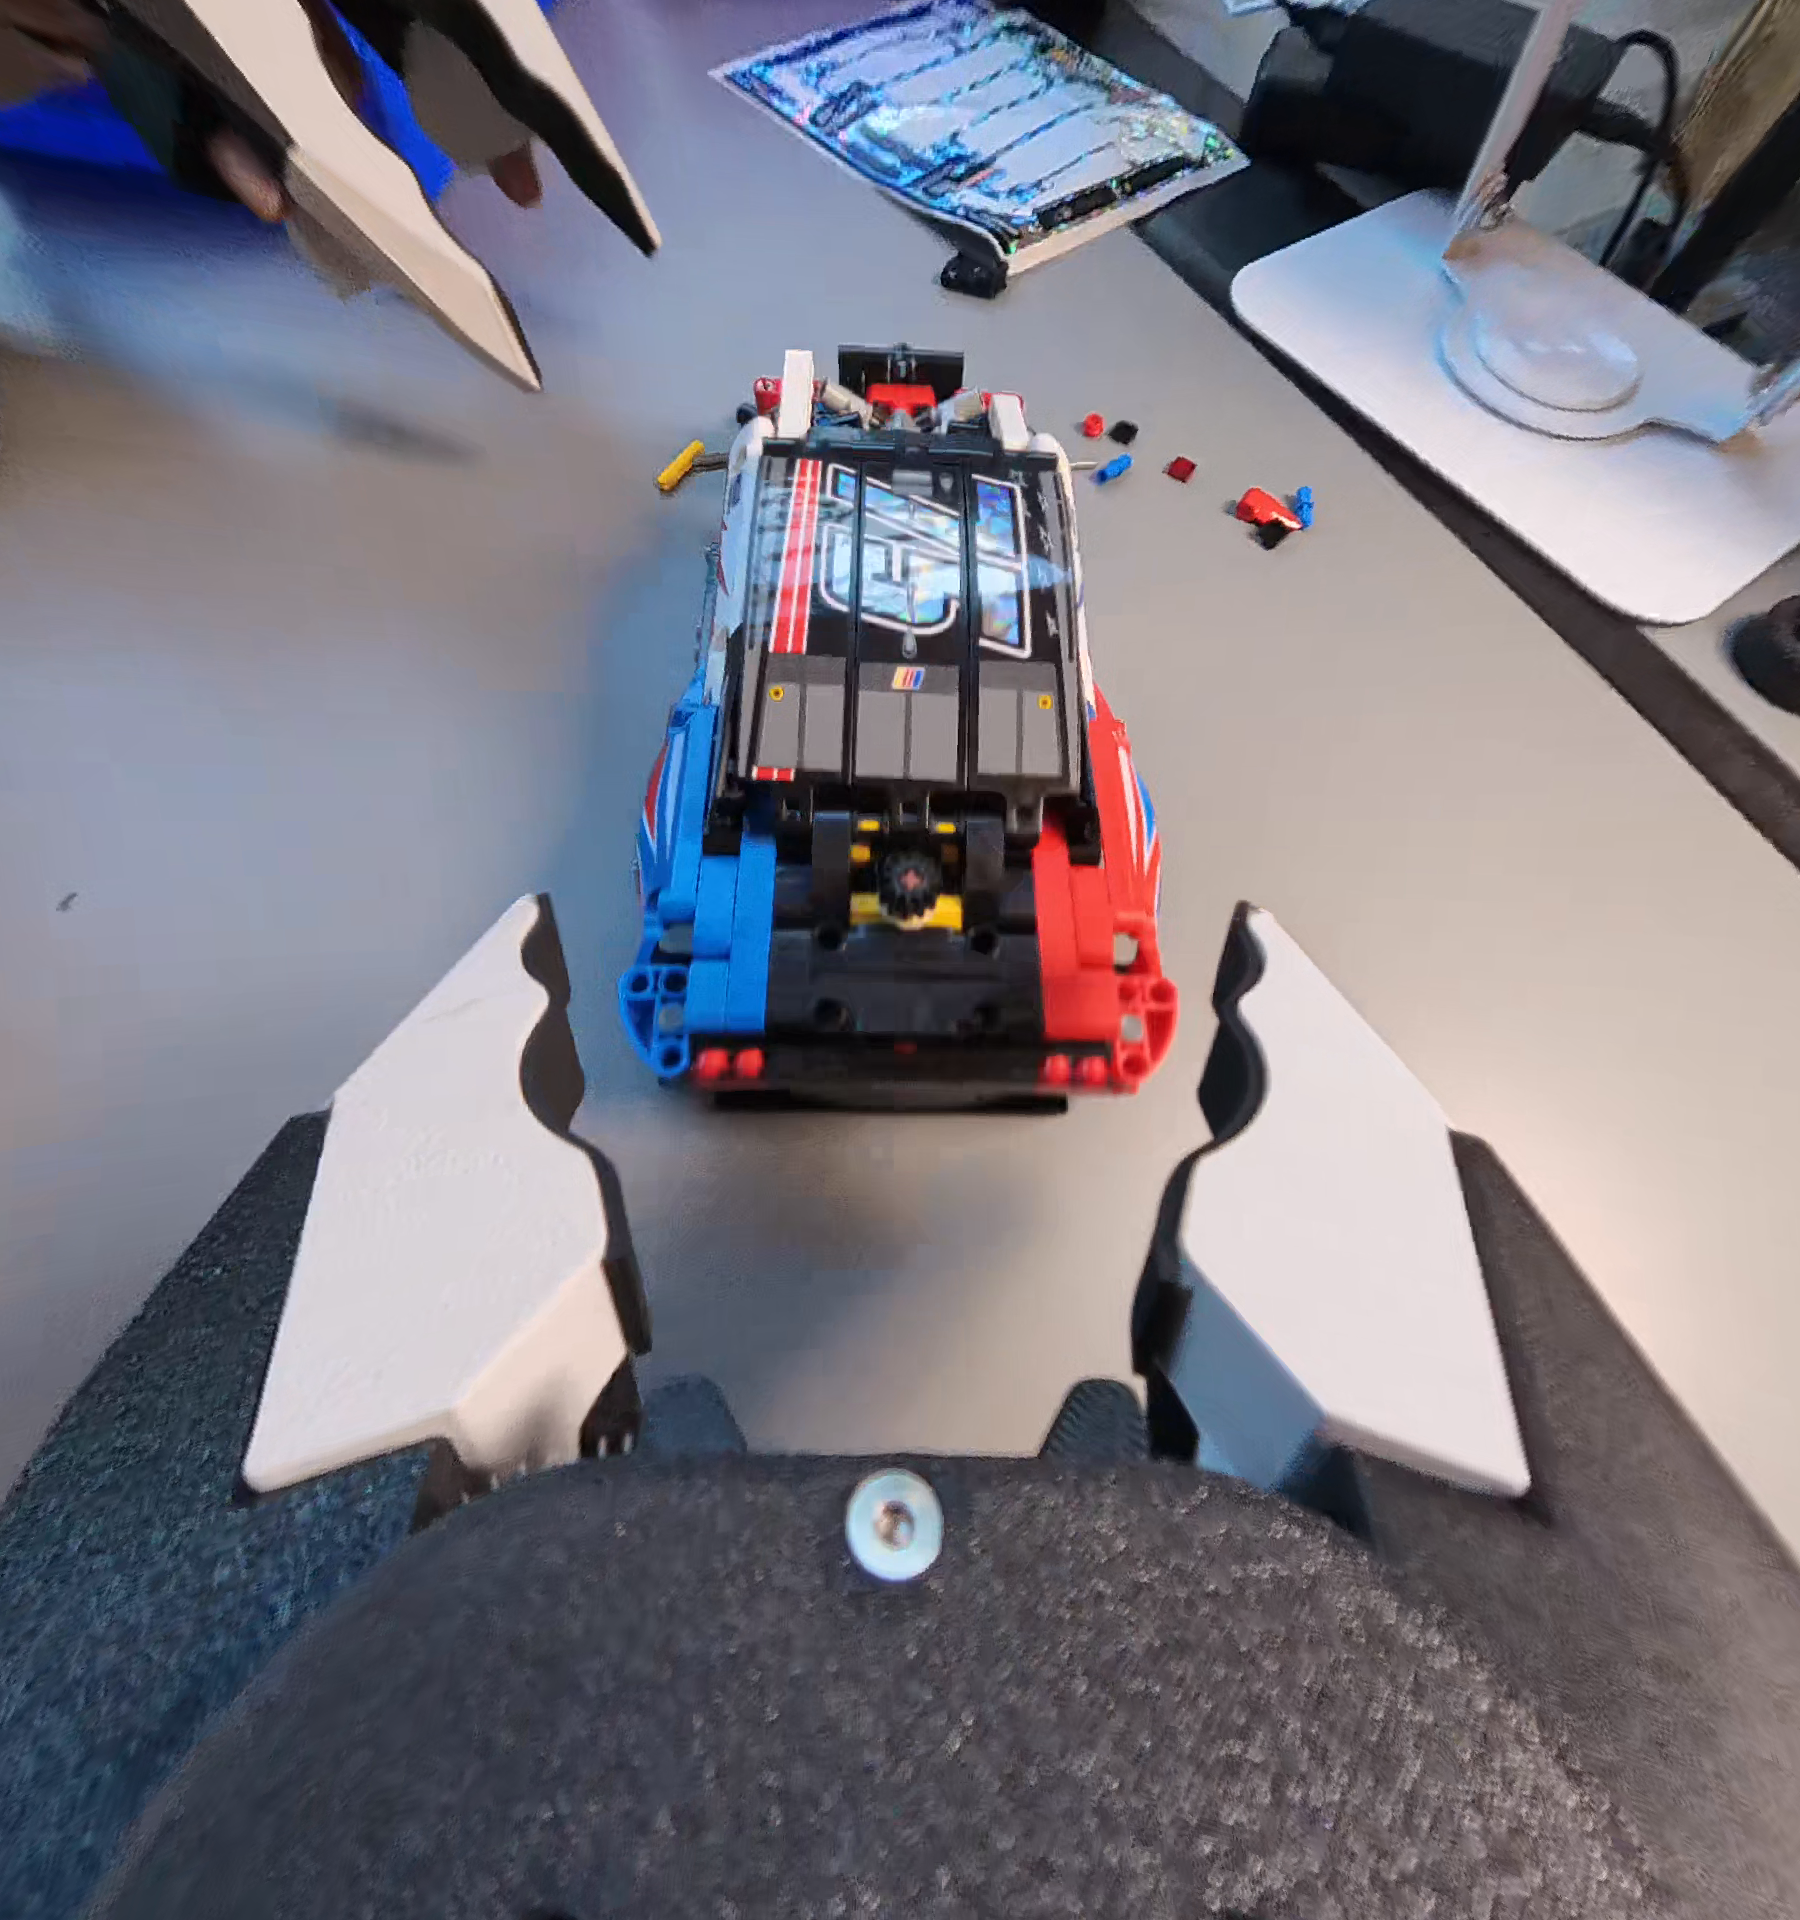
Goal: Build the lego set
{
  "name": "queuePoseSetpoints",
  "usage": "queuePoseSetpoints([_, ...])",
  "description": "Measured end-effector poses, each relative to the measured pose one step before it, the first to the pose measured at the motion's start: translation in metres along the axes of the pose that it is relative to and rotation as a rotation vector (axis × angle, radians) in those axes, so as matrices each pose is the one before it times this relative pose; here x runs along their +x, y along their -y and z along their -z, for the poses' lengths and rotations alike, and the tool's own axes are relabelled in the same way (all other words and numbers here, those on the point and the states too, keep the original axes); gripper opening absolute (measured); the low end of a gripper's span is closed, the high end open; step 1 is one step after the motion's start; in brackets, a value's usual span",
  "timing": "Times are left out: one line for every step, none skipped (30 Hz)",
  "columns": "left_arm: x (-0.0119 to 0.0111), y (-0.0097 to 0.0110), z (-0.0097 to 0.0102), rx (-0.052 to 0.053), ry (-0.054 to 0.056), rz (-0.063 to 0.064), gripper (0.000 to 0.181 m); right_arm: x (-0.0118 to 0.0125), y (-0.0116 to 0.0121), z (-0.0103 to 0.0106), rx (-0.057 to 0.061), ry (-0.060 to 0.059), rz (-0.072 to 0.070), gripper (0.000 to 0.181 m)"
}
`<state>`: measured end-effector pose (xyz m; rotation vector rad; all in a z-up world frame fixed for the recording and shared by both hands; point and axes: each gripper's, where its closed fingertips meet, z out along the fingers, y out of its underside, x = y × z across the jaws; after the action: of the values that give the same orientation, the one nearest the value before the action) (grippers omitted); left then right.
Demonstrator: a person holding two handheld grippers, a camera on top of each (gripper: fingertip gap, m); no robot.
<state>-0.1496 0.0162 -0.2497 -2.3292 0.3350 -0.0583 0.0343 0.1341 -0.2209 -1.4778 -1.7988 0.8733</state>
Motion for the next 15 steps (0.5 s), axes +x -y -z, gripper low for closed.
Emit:
queuePoseSetpoints([-0.0034,0.00108,0.00992,0.0015,0.0259,0.0116,0.06,0.00037,0.00548,-0.01095,-0.0344,-0.0082,0.0365,0.125])
queuePoseSetpoints([-0.00518,0.00211,0.01233,0.0091,0.0358,0.009,0.059,-0.00242,0.005,-0.01164,-0.0342,0.0125,0.0283,0.127])
queuePoseSetpoints([-0.00661,0.00102,0.0128,0.0067,0.0407,0.006,0.058,-0.00274,0.00377,-0.01164,-0.0387,0.0227,0.0127,0.129])
queuePoseSetpoints([-0.007,-0.00132,0.01173,-0.0003,0.0372,0.008,0.058,0.00021,0.00299,-0.01053,-0.0368,0.0108,0.0126,0.13])
queuePoseSetpoints([-0.00753,-0.0028,0.01021,-0.0004,0.0381,0.0121,0.058,0.00244,0.00065,-0.00915,-0.0413,0.0028,0.0161,0.128])
queuePoseSetpoints([-0.00719,-0.00287,0.00891,0.0082,0.0366,0.0137,0.058,0.00207,-0.00272,-0.00753,-0.0538,0.0091,0.0095,0.124])
queuePoseSetpoints([-0.00483,-0.00322,0.00753,0.0121,0.0222,0.0152,0.058,-0.00188,-0.00353,-0.00531,-0.0463,0.0347,-0.0026,0.116])
queuePoseSetpoints([-0.00286,-0.00323,0.00656,0.0155,0.0102,0.018,0.058,0.00094,0.00097,-0.00113,-0.0048,0.0134,-0.0199,0.115])
queuePoseSetpoints([-0.00212,-0.00278,0.00546,0.0201,0.0085,0.0201,0.057,0.00083,-0.00077,0.00123,-0.0073,0.0021,-0.0016,0.114])
queuePoseSetpoints([-0.00202,-0.00259,0.00483,0.0212,0.0094,0.0188,0.055,0.00019,-0.0019,0.0018,-0.0071,-0.0028,-0.0059,0.113])
queuePoseSetpoints([-0.00204,-0.00203,0.00419,0.0222,0.0107,0.0141,0.054,0.0003,-0.00168,0.00188,0.0036,-0.0084,-0.0138,0.112])
queuePoseSetpoints([-0.0022,-0.00134,0.00359,0.0221,0.0109,0.0107,0.052,0.00019,-0.00189,0.00195,0.0141,-0.0096,-0.0159,0.111])
queuePoseSetpoints([-0.00217,-0.00041,0.00288,0.0222,0.0098,0.01,0.051,-0.00001,-0.00221,0.00237,0.0186,-0.0074,-0.0127,0.111])
queuePoseSetpoints([-0.00166,0.00066,0.00211,0.023,0.0049,0.0109,0.05,0.00001,-0.00241,0.00282,0.0198,-0.0053,-0.0164,0.11])
queuePoseSetpoints([-0.00033,0.00122,0.00113,0.0209,-0.0035,0.0121,0.049,0.00011,-0.00203,0.00327,0.0189,-0.0049,-0.0223,0.108])
